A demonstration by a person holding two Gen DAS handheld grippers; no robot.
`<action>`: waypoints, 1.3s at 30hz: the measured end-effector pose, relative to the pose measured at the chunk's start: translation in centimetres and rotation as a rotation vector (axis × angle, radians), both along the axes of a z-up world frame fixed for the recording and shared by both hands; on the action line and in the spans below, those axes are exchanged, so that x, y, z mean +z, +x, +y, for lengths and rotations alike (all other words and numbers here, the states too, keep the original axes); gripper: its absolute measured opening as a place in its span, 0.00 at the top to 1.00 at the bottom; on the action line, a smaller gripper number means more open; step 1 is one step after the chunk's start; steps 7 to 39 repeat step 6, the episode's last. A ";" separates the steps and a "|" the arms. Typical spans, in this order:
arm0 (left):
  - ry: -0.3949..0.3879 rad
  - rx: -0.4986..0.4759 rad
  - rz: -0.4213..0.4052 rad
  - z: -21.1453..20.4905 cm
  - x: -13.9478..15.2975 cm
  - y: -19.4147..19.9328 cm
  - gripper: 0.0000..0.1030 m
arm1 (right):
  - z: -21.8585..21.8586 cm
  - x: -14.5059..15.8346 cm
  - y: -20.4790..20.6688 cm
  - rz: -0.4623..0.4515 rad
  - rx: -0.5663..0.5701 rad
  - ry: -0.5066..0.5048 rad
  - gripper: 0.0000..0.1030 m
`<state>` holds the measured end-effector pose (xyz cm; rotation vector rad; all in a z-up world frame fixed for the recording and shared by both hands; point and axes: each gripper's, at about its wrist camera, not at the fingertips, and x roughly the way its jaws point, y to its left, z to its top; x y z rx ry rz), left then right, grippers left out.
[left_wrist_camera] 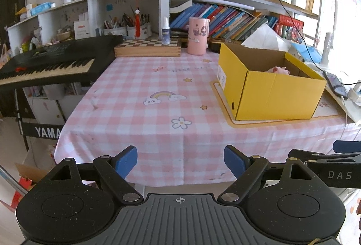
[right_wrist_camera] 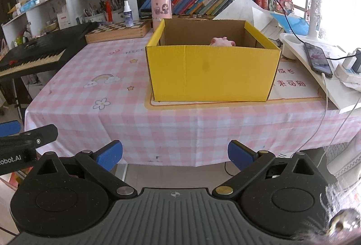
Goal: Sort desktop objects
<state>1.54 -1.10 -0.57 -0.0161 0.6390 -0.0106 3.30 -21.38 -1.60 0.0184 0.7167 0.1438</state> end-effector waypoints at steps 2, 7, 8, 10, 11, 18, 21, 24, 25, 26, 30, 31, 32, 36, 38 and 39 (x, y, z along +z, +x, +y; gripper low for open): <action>-0.001 0.001 0.000 -0.1 0.0 0.1 0.16 | 0.0 -0.1 0.1 0.005 0.001 0.000 0.02; -0.007 0.008 0.006 0.0 -0.1 0.2 0.16 | 0.1 -0.2 0.3 0.015 0.005 -0.001 0.02; -0.007 0.008 0.006 0.0 -0.1 0.2 0.16 | 0.1 -0.2 0.3 0.015 0.005 -0.001 0.02; -0.007 0.008 0.006 0.0 -0.1 0.2 0.16 | 0.1 -0.2 0.3 0.015 0.005 -0.001 0.02; -0.007 0.008 0.006 0.0 -0.1 0.2 0.16 | 0.1 -0.2 0.3 0.015 0.005 -0.001 0.02; -0.007 0.008 0.006 0.0 -0.1 0.2 0.16 | 0.1 -0.2 0.3 0.015 0.005 -0.001 0.02; -0.007 0.008 0.006 0.0 -0.1 0.2 0.16 | 0.1 -0.2 0.3 0.015 0.005 -0.001 0.02; -0.007 0.008 0.006 0.0 -0.1 0.2 0.16 | 0.1 -0.2 0.3 0.015 0.005 -0.001 0.02; -0.007 0.008 0.006 0.0 -0.1 0.2 0.16 | 0.1 -0.2 0.3 0.015 0.005 -0.001 0.02; -0.007 0.008 0.006 0.0 -0.1 0.2 0.16 | 0.1 -0.2 0.3 0.015 0.005 -0.001 0.02; -0.007 0.008 0.006 0.0 -0.1 0.2 0.16 | 0.1 -0.2 0.3 0.015 0.005 -0.001 0.02; -0.007 0.008 0.006 0.0 -0.1 0.2 0.16 | 0.1 -0.2 0.3 0.015 0.005 -0.001 0.02; -0.007 0.008 0.006 0.0 -0.1 0.2 0.16 | 0.1 -0.2 0.3 0.015 0.005 -0.001 0.02; -0.007 0.008 0.006 0.0 -0.1 0.2 0.16 | 0.1 -0.2 0.3 0.015 0.005 -0.001 0.02; -0.007 0.008 0.006 0.0 -0.1 0.2 0.16 | 0.1 -0.2 0.3 0.015 0.005 -0.001 0.02; -0.007 0.008 0.006 0.0 -0.1 0.2 0.16 | 0.1 -0.2 0.3 0.015 0.005 -0.001 0.02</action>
